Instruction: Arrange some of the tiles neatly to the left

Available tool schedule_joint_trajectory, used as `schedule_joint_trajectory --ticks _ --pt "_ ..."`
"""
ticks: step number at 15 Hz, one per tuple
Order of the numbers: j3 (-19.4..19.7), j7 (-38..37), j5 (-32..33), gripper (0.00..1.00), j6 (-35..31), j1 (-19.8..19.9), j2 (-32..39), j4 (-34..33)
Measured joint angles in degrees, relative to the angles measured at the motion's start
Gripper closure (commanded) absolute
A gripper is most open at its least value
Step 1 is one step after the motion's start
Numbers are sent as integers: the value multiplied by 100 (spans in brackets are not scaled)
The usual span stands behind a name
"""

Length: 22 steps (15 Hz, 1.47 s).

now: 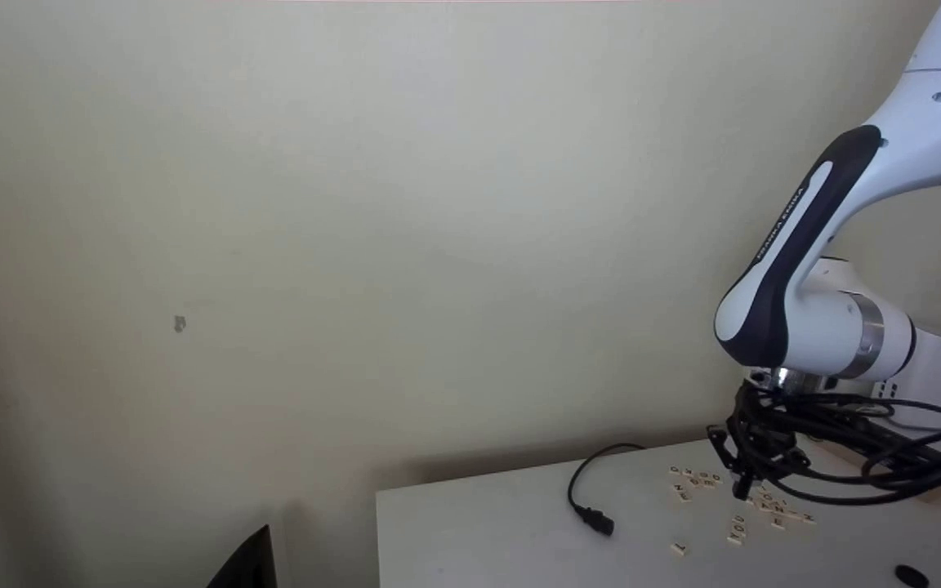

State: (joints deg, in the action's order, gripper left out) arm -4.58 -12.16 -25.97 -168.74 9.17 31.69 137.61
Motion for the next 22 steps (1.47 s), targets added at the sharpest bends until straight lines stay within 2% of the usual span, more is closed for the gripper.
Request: schedule_joint_trajectory --ticks 4,9,10,11,13,21,22 --pt "-183 783 134 100 -109 143 -100 137" --pt "-330 1418 392 100 -102 368 -258 327" --pt "-330 1501 451 83 -95 394 -280 354" --pt "-329 1569 516 72 -75 417 -307 384" --pt "-310 1638 654 60 14 435 -377 447" --pt "-15 1698 1183 4 357 322 -624 559" --pt "49 1698 1275 1 386 278 -657 575"
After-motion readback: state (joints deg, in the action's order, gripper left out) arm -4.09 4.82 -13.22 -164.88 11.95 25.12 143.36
